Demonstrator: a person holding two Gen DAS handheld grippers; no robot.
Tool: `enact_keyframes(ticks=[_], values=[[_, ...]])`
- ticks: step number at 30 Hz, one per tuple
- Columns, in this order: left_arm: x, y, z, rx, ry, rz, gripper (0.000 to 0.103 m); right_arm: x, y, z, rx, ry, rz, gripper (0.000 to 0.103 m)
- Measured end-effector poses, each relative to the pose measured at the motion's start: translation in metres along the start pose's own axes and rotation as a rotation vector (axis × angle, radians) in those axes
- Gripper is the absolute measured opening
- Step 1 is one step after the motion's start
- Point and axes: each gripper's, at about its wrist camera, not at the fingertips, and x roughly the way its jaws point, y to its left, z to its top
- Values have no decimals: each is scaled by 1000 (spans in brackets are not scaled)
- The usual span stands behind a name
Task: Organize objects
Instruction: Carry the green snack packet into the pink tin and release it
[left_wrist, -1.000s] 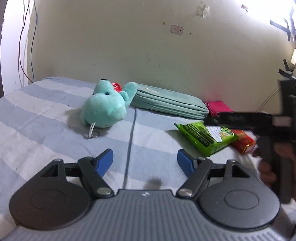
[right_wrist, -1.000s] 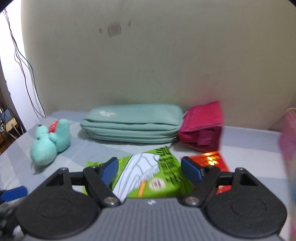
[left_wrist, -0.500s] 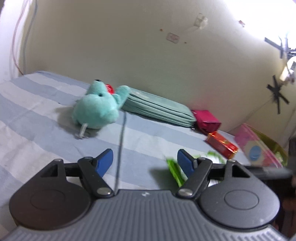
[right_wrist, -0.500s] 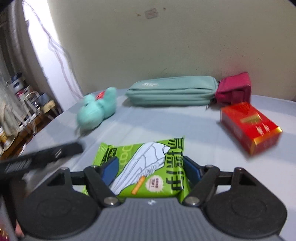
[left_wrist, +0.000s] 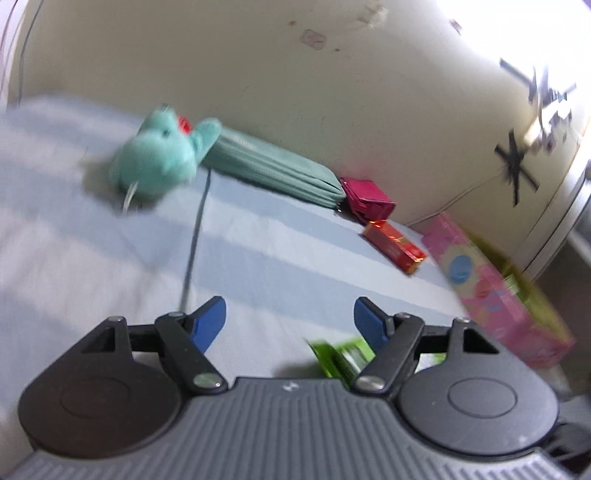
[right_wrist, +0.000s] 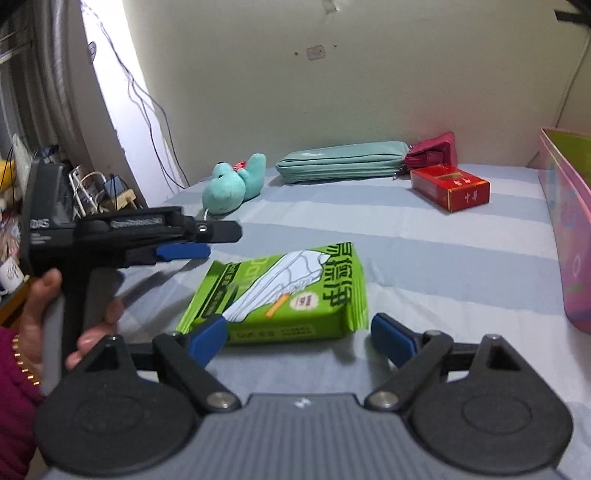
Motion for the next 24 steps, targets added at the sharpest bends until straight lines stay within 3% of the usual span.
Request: enact_keyframes(ticks=[2,5,9,11,12,13,14,18,21,24], values=[[-9,-1,-8,-54,25,-39,78,-1,0,-1,-5,8,0,89],[-19,-15,-17,-46,53,-90,78,1,-1,-1,4,5,-2,90],[-6,-40,-23,11,134,-92,77,5,-11,4,48,7,6,97],[1,-45,-27,13,127,-84,76,8,-13,6,56,8,7,97],[4,-48,-28,22,124,-78,74,8,-12,5,51,7,5,89],[6,-50,-29,26,124,-72,69,7,-12,4,39,7,23,65],[8,-52,-30,28,127,-68,64,6,-10,3,27,8,55,60],[6,-55,-28,8,130,-53,59,-10,1,-6,-30,-55,5,49],[4,-67,-21,8,124,-83,59,-29,4,-9,-45,-128,-36,48],[4,-100,-8,76,93,-116,59,-56,-7,-4,-21,-223,-83,48]])
